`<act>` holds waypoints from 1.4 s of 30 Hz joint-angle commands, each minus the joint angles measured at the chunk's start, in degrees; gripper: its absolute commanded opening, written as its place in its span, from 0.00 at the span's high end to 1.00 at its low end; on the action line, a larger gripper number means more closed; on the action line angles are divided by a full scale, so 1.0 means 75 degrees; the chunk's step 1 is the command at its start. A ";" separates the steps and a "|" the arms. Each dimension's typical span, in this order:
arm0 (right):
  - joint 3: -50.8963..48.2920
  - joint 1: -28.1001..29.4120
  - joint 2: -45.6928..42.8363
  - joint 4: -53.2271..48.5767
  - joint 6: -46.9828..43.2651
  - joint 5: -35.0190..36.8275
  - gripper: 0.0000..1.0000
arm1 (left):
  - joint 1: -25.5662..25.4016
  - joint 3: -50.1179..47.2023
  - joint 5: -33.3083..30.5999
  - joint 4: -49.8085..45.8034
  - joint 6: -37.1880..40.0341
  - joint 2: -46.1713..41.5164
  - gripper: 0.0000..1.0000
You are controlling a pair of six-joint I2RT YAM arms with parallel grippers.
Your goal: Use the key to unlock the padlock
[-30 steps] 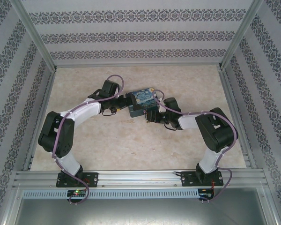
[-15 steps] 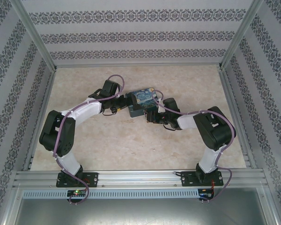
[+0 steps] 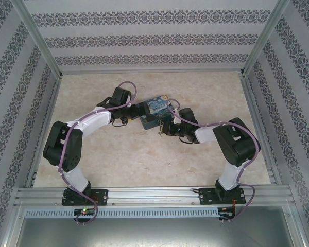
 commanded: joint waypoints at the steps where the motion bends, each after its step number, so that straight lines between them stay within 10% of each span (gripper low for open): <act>1: -0.0209 0.0040 -0.0367 -0.0133 0.0616 0.0340 1.00 | -0.0081 0.0519 -0.0660 -0.0852 0.0678 0.0089 0.00; 21: -0.0703 0.0075 -0.0607 -0.0151 0.2320 0.1046 1.00 | -0.1940 0.2204 -0.4014 -0.2747 0.2132 0.1412 0.00; 42: -0.0822 -0.0565 -0.0824 -0.0322 0.2107 0.0892 1.00 | -0.2089 0.1790 -0.4174 -0.2776 0.2259 0.1840 0.00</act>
